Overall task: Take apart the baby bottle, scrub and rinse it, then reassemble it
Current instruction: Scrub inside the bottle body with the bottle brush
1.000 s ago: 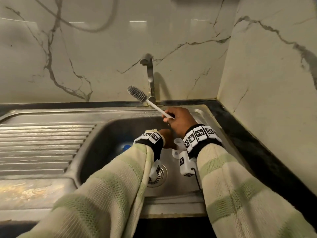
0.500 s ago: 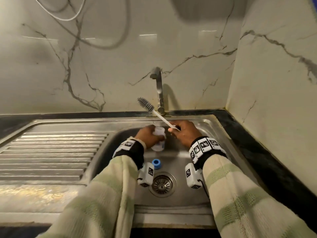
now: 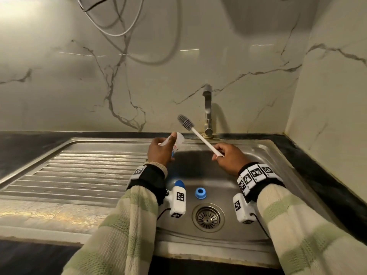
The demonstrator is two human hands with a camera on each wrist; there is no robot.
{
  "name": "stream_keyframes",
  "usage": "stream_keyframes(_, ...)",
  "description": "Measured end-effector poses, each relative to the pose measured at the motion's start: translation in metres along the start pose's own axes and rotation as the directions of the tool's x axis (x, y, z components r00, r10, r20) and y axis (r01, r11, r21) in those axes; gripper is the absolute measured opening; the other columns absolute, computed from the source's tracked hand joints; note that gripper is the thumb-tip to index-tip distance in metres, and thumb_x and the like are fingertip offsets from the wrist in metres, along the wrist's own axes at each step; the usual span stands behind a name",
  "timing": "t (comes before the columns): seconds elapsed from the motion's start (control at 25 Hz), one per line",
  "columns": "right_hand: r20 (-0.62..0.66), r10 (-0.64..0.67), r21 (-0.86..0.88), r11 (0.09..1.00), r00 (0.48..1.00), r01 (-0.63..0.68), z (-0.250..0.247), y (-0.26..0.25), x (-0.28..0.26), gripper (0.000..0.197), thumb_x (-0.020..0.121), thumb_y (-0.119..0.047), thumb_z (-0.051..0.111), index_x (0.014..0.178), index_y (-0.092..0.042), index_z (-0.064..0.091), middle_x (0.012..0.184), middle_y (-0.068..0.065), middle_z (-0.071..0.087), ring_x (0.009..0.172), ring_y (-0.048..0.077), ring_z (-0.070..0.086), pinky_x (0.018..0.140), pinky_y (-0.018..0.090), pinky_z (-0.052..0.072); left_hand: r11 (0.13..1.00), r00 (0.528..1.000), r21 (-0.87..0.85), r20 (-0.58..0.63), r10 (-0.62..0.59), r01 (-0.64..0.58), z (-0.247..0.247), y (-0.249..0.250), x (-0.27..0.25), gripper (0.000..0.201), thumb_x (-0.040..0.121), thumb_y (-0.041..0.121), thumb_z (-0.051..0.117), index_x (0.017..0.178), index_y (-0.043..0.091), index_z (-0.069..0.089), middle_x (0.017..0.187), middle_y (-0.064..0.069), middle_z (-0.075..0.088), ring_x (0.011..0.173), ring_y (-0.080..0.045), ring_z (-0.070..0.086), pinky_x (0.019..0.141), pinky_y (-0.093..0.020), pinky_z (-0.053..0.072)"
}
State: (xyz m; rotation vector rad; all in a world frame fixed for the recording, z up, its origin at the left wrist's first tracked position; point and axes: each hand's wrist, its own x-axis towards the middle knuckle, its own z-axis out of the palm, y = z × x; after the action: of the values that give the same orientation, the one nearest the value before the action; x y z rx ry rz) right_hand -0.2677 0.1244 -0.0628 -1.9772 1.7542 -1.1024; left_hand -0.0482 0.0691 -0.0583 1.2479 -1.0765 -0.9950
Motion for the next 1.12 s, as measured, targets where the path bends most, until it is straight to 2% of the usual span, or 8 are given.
stream_keyframes(0.16, -0.037, 0.025, 0.209, 0.978, 0.999, -0.016, -0.001, -0.003, -0.007, 0.032, 0.090, -0.015, 0.063, 0.122, -0.023, 0.060, 0.083, 0.009, 0.061, 0.063, 0.025, 0.067, 0.056, 0.027, 0.055, 0.999, 1.000, -0.041, -0.025, -0.018, 0.017, 0.000, -0.007, 0.008, 0.051, 0.082, 0.051, 0.074, 0.115, 0.016, 0.058, 0.114, -0.011, 0.064, 0.093, -0.022, 0.064, 0.064, -0.033, 0.059)
stream_keyframes(0.28, -0.047, 0.020, 0.275, 0.961, 0.999, -0.006, -0.002, -0.006, -0.006, 0.034, 0.093, -0.021, 0.063, 0.126, -0.028, 0.060, 0.068, 0.005, 0.053, 0.042, 0.011, 0.053, 0.042, 0.022, 0.045, 0.996, 0.998, -0.083, -0.047, -0.045, 0.041, -0.002, -0.003, 0.013, 0.051, 0.085, 0.050, 0.072, 0.118, 0.014, 0.057, 0.113, -0.011, 0.063, 0.094, -0.024, 0.065, 0.062, -0.030, 0.058)
stream_keyframes(0.4, -0.057, 0.009, 0.120, 0.993, 0.998, -0.002, -0.001, -0.009, 0.000, 0.021, 0.094, -0.023, 0.058, 0.114, -0.023, 0.065, 0.071, -0.005, 0.060, 0.056, 0.007, 0.054, 0.058, 0.025, 0.045, 0.991, 0.992, -0.085, -0.067, -0.107, 0.101, -0.007, 0.002, 0.022, 0.042, 0.094, 0.035, 0.065, 0.127, 0.009, 0.059, 0.119, -0.014, 0.061, 0.088, -0.022, 0.063, 0.049, -0.025, 0.052)
stream_keyframes(0.52, -0.050, 0.049, 0.117, 0.992, 0.998, -0.043, -0.001, -0.010, 0.001, 0.017, 0.093, -0.017, 0.052, 0.086, -0.012, 0.066, 0.068, 0.005, 0.062, 0.054, 0.018, 0.056, 0.060, 0.044, 0.054, 0.969, 0.980, -0.192, -0.096, -0.175, 0.154, -0.016, 0.005, 0.027, 0.043, 0.092, 0.028, 0.066, 0.129, 0.009, 0.057, 0.122, -0.015, 0.061, 0.088, -0.022, 0.063, 0.054, -0.026, 0.051)
stream_keyframes(0.6, -0.024, 0.074, 0.238, 0.969, 0.997, -0.066, 0.001, -0.012, -0.004, 0.014, 0.095, -0.020, 0.055, 0.105, -0.022, 0.064, 0.077, 0.005, 0.064, 0.053, 0.025, 0.063, 0.046, 0.036, 0.052, 0.968, 0.978, -0.219, -0.138, -0.158, 0.125, -0.020, 0.005, 0.028, 0.051, 0.088, 0.032, 0.072, 0.129, 0.006, 0.057, 0.116, -0.013, 0.063, 0.083, -0.018, 0.064, 0.054, -0.023, 0.053)
stream_keyframes(0.72, -0.002, 0.114, 0.248, 0.962, 0.993, -0.110, 0.002, -0.010, -0.006, 0.028, 0.096, -0.027, 0.056, 0.122, -0.036, 0.056, 0.072, 0.005, 0.063, 0.042, 0.019, 0.055, 0.037, 0.022, 0.040, 0.956, 0.968, -0.288, -0.217, -0.125, 0.059, -0.024, 0.004, 0.029, 0.052, 0.085, 0.041, 0.075, 0.120, 0.009, 0.056, 0.115, -0.012, 0.066, 0.087, -0.018, 0.066, 0.081, -0.035, 0.060)
stream_keyframes(0.84, 0.030, 0.092, 0.132, 0.987, 0.995, -0.095, 0.002, -0.007, -0.001, 0.022, 0.098, -0.019, 0.050, 0.115, -0.024, 0.063, 0.075, 0.002, 0.062, 0.055, 0.011, 0.051, 0.054, 0.025, 0.044, 0.946, 0.957, -0.325, -0.270, -0.103, 0.010, -0.026, 0.008, 0.030, 0.049, 0.087, 0.052, 0.069, 0.117, 0.017, 0.055, 0.115, -0.009, 0.065, 0.099, -0.023, 0.066, 0.094, -0.045, 0.057)
stream_keyframes(1.12, 0.026, 0.030, 0.084, 0.996, 0.999, -0.032, 0.000, -0.008, -0.005, 0.017, 0.099, -0.017, 0.046, 0.097, -0.020, 0.062, 0.075, 0.002, 0.059, 0.055, 0.015, 0.050, 0.051, 0.023, 0.040, 0.870, 0.981, -0.489, -0.135, -0.143, 0.059, -0.026, 0.012, 0.027, 0.073, 0.086, 0.062, 0.063, 0.133, 0.009, 0.048, 0.119, -0.016, 0.062, 0.096, -0.031, 0.070, 0.056, -0.027, 0.058)
